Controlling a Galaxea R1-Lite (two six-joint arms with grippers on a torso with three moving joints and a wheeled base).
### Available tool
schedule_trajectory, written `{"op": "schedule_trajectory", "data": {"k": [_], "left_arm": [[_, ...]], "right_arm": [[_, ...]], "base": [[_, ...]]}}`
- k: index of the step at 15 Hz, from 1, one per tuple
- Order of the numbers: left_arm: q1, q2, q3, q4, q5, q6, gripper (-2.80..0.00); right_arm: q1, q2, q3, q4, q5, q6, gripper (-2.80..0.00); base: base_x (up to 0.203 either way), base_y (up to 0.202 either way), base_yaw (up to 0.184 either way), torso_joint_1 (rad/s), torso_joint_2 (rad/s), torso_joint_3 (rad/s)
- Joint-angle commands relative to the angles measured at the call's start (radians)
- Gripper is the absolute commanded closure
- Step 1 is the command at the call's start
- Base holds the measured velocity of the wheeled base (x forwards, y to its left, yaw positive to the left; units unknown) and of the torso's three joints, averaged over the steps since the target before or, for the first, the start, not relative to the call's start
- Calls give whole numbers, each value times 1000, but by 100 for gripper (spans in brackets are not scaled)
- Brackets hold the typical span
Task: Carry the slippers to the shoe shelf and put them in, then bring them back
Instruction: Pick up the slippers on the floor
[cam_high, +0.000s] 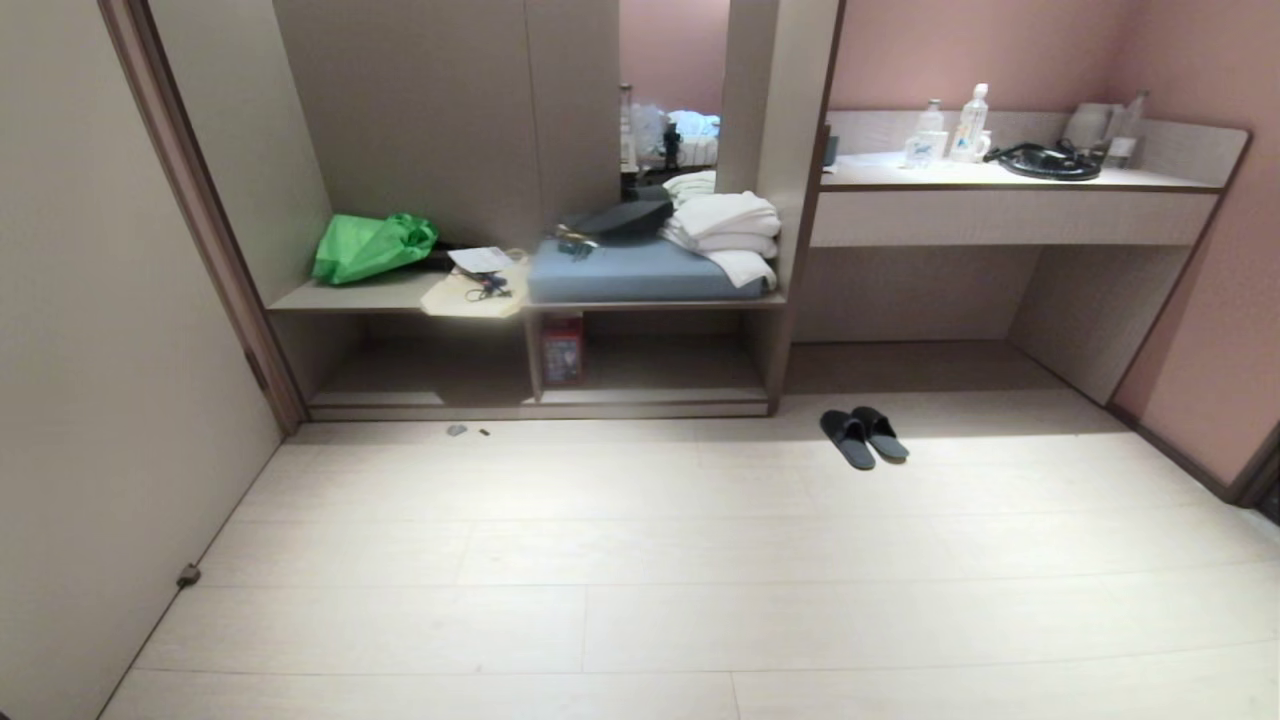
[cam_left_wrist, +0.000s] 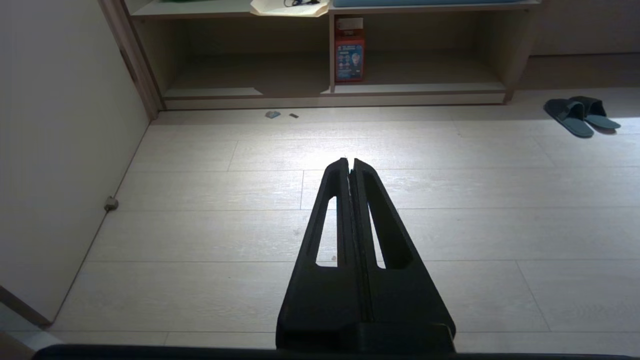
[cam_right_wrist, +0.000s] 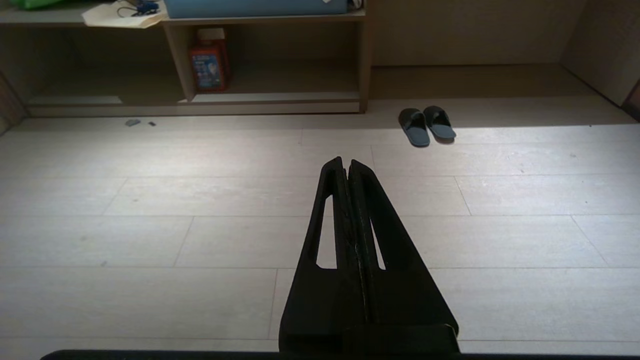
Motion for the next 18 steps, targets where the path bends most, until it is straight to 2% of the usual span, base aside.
{"op": "schedule_trajectory", "data": {"k": [1,8,18], "left_arm": [[0,1,0,0,0,-1,0],[0,1,0,-1,0,-1,0],[0,1,0,-1,0,1,0]], "right_arm": [[0,0,0,0,0,0,0],[-1,0,0,0,0,0,0],[-1,0,0,0,0,0,0]], "base": [[0,0,0,0,0,0],[11,0,-1,1,0,1],[193,0,-1,4,3,2]]}}
